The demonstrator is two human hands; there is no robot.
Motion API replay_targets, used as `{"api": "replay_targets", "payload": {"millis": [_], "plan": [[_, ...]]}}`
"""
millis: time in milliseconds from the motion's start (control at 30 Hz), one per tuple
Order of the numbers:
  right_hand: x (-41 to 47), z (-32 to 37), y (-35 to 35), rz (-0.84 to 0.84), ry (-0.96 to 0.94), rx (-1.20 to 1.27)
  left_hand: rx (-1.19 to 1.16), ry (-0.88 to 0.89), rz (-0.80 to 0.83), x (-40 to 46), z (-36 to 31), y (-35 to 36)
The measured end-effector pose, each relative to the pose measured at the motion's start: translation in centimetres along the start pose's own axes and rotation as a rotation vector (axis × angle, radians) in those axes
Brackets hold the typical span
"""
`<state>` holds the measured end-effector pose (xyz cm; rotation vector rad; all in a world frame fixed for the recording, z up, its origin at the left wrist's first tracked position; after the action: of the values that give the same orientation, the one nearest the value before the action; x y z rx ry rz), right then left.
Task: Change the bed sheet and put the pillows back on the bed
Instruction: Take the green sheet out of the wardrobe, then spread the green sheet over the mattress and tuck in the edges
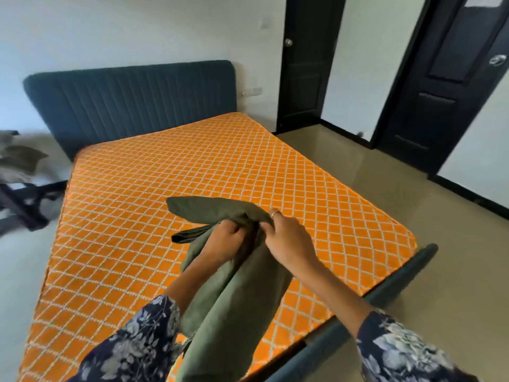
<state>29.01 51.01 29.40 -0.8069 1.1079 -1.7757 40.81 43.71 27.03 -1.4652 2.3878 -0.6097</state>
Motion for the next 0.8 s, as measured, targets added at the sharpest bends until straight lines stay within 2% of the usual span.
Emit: {"api": "replay_targets", "payload": {"millis": [167, 267, 400, 467, 500, 567, 633, 700, 733, 800], "plan": [[8.6, -5.1, -1.1, -0.038, 0.034, 0.191, 0.188, 0.024, -0.125, 3.2, -0.9, -2.2], [13.4, -10.3, -1.3, -0.018, 0.054, 0.306, 0.232, -0.044, -0.220, 4.6, 0.8, -4.6], [17.6, -18.4, 1.4, 0.247, 0.186, 0.454, 0.033, -0.290, -0.448, 4.1, 4.5, -7.7], [19.6, -20.6, 2.6, 0.335, 0.151, 0.254, -0.081, -0.350, -0.486, 4.0, 5.0, -6.3], [20.3, -20.7, 3.0, 0.346, 0.109, 0.095, -0.134, -0.347, -0.495, 4.3, 4.8, -5.1], [20.6, -17.9, 4.1, 0.369, -0.065, -0.018, -0.254, -0.308, -0.510, 5.4, 4.3, -2.8], [18.2, -14.0, 7.0, 0.564, -0.239, 0.124, -0.346, -0.295, -0.530, 6.8, 4.5, -0.9], [13.8, -10.8, 9.8, 0.855, -0.212, 0.387, -0.333, -0.337, -0.511, 7.8, 4.9, 1.1], [12.3, -9.9, 11.0, 0.944, -0.161, 0.489, -0.317, -0.346, -0.503, 8.2, 4.8, 2.2], [11.7, -8.6, 12.3, 0.915, -0.152, 0.583, -0.339, -0.352, -0.517, 9.0, 3.9, 3.9]]}}
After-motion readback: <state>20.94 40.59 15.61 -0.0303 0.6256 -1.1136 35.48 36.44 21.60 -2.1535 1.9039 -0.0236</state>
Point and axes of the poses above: each hand's wrist, its own x-axis towards the middle knuckle, its own y-axis out of the palm, z = x × y, the point moved 9 cm from there along x, towards the middle knuckle, and after that the axes turned 8 degrees about -x, right-handed, at the moved point
